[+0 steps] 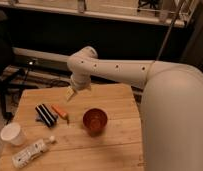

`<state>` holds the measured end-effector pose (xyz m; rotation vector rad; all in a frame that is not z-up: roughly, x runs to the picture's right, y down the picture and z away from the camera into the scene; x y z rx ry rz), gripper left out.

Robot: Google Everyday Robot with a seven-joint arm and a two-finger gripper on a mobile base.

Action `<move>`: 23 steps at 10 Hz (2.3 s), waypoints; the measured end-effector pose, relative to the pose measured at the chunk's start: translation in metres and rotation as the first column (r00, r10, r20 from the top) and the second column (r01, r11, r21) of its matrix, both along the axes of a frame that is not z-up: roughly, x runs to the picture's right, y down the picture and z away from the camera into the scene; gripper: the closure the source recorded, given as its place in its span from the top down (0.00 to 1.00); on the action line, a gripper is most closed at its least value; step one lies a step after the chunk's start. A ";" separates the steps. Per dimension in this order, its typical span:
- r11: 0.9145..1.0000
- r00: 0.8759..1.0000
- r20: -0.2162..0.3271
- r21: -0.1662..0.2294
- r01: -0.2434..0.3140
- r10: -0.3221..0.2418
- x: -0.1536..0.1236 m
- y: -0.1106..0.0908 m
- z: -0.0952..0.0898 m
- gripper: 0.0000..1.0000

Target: Place the pepper in the ceramic cup

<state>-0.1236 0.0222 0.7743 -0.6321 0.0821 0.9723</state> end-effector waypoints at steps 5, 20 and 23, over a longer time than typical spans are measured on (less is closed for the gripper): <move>1.000 1.000 0.001 0.000 0.001 -0.001 -0.001 0.000 0.000 0.80; 0.998 0.998 -0.004 -0.018 0.057 -0.057 -0.004 0.003 0.002 0.80; 0.960 0.960 -0.001 -0.024 0.280 -0.280 -0.050 0.014 0.016 0.80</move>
